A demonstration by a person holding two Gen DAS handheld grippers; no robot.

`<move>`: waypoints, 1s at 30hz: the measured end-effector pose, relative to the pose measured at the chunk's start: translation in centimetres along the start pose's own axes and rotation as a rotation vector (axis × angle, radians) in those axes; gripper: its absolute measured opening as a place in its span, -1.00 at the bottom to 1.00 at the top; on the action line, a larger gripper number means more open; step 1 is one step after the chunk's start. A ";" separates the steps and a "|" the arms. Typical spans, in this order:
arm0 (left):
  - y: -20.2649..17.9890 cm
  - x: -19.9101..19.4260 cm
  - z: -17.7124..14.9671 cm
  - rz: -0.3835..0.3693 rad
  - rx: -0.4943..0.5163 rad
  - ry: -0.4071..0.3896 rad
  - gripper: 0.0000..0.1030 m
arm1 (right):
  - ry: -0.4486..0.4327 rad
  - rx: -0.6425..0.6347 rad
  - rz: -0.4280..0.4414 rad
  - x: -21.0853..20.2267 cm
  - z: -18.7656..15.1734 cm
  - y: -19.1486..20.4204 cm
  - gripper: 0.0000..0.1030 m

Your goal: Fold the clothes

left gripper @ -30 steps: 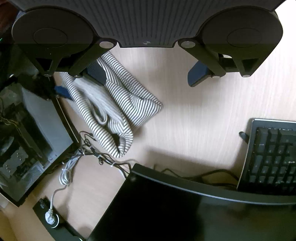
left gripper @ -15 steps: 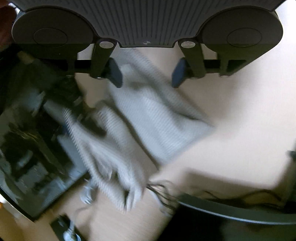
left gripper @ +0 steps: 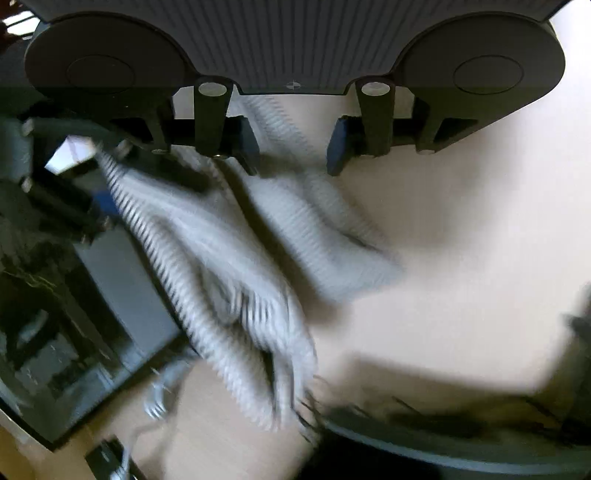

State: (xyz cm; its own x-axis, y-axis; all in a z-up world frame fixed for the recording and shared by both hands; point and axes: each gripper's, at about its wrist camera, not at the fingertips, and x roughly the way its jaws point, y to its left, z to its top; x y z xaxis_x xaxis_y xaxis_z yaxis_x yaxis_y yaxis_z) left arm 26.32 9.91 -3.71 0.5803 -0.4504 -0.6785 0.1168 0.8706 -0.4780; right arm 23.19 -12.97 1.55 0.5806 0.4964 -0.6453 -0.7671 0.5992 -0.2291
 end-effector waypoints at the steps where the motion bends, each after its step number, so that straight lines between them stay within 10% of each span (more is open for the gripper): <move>1: 0.3 -0.8 0.2 0.014 -0.002 -0.018 -0.07 | 0.015 -0.031 -0.011 0.5 -0.3 1.1 -0.44; 9: -1.5 -2.8 2.7 -0.021 0.044 -0.128 0.17 | 0.057 -0.166 -0.076 3.4 -1.8 6.0 0.10; 15: -2.2 2.0 2.9 -0.003 0.078 -0.044 0.10 | 0.008 -0.032 -0.024 0.8 -1.0 3.0 0.37; 19: -1.8 2.8 2.4 0.013 0.101 -0.021 0.13 | -0.067 0.138 -0.011 -3.1 -0.5 -1.2 1.00; 30: -2.2 3.2 2.8 0.027 0.136 -0.011 0.14 | 0.092 0.469 -0.059 1.8 -6.5 -5.7 1.00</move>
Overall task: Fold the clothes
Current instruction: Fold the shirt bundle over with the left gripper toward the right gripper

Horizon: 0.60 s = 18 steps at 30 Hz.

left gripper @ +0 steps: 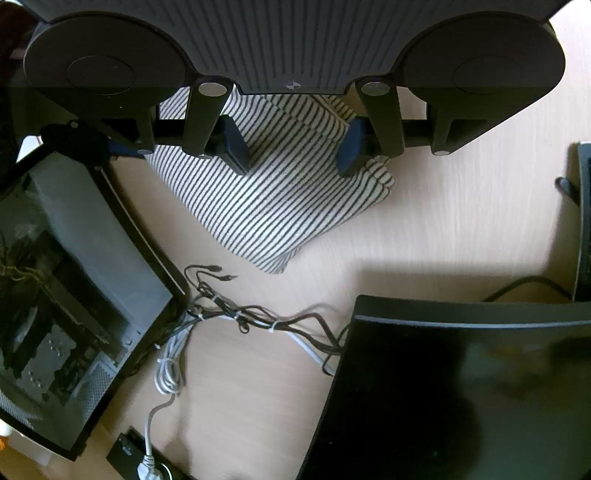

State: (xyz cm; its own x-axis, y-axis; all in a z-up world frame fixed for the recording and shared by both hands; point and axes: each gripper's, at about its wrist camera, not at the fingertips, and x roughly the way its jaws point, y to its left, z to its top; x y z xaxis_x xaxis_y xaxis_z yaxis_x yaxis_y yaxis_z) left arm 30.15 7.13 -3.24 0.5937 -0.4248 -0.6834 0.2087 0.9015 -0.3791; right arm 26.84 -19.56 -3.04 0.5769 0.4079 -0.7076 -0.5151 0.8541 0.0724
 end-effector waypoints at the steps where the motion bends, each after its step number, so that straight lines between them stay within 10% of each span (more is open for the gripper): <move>1: 0.0 0.0 0.0 0.002 0.003 0.000 0.14 | 0.002 0.038 0.011 0.1 -0.1 -0.4 1.00; 18: 0.3 0.2 0.1 -0.011 0.024 0.007 0.15 | 0.068 0.316 0.172 3.2 4.6 -4.8 0.97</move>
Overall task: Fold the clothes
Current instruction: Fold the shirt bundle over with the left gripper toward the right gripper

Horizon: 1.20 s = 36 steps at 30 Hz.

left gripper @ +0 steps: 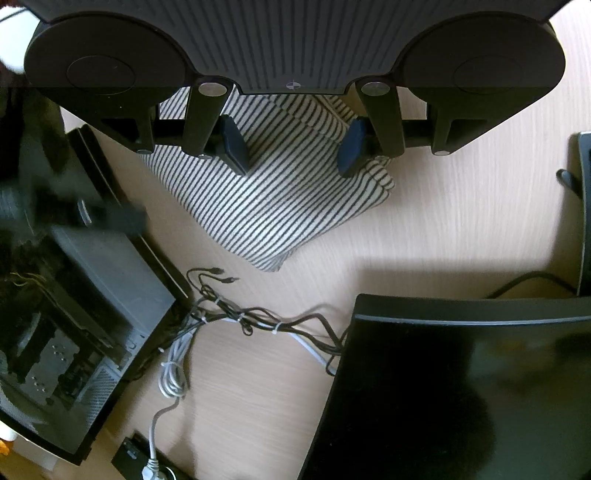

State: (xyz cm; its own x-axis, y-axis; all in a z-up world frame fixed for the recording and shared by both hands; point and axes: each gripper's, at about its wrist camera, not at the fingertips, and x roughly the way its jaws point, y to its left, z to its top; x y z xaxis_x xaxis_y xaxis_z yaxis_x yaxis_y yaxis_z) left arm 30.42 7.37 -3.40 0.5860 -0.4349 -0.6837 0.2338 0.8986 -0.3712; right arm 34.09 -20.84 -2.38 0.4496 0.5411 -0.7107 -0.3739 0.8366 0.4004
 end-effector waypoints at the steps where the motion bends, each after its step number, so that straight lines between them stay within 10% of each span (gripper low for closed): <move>1: 0.1 0.0 0.0 -0.003 0.002 0.002 0.15 | -0.003 0.015 0.006 0.4 0.9 -0.3 0.93; 9: 0.4 -0.1 0.0 -0.002 0.030 0.021 0.15 | 0.074 0.145 0.114 5.0 4.4 -1.7 0.89; 11: 0.7 -0.1 0.0 -0.011 0.025 0.019 0.18 | 0.079 0.141 0.156 5.3 4.1 -1.1 0.41; 15: 1.2 -0.1 0.0 -0.033 0.013 0.019 0.29 | -0.075 -0.070 0.185 1.5 3.2 2.5 0.19; 19: 0.6 0.3 0.3 -0.040 0.039 0.020 0.11 | -0.075 -0.081 0.018 1.8 2.0 0.8 0.19; 28: -0.8 0.0 0.6 0.016 0.053 0.023 0.16 | -0.118 -0.027 -0.044 0.8 0.4 -0.4 0.62; 36: -1.3 -2.5 -2.8 -0.069 -0.136 0.072 0.78 | -0.116 -0.113 -0.084 -3.3 -4.9 -0.3 0.94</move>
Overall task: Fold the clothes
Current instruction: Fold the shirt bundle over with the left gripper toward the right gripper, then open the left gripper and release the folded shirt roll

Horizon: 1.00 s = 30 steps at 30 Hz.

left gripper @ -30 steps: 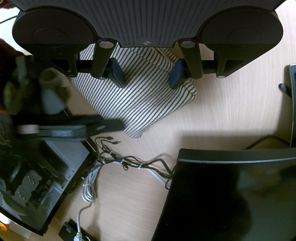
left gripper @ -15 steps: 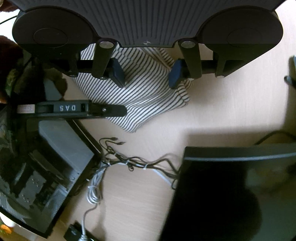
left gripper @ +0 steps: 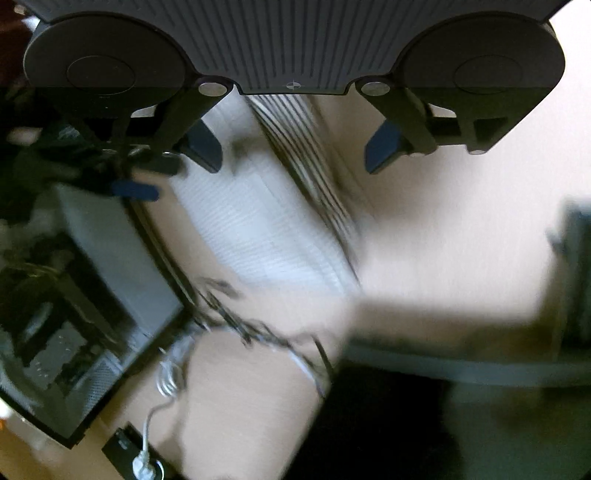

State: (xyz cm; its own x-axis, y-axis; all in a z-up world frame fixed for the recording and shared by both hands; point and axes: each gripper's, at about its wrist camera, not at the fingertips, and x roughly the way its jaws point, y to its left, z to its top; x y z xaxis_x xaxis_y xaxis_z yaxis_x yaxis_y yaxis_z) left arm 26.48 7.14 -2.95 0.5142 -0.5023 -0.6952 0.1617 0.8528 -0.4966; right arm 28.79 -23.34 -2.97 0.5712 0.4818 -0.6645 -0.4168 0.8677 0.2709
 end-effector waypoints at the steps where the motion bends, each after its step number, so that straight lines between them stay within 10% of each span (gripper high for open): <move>1: -0.1 0.3 -0.6 -0.033 -0.023 0.023 0.79 | 0.020 0.003 -0.001 0.0 -1.0 0.2 0.94; 8: -4.6 0.4 -1.4 -0.113 0.105 0.009 0.17 | 0.030 -0.012 0.043 -0.4 -3.3 1.5 0.94; 14: -2.8 1.1 -2.6 0.014 0.063 0.039 -0.13 | 0.005 -0.233 -0.019 0.5 -3.3 4.5 0.98; 30: -3.6 0.6 -5.7 0.156 -0.059 -0.028 0.61 | -0.011 -0.376 -0.016 -0.9 -6.5 5.0 1.00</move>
State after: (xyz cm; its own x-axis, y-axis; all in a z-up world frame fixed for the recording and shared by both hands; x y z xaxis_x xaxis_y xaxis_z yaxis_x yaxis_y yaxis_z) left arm 21.42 2.96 -4.56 0.5529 -0.3597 -0.7516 0.0290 0.9098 -0.4141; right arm 21.59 -20.18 -5.56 0.5865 0.4719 -0.6583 -0.6370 0.7707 -0.0150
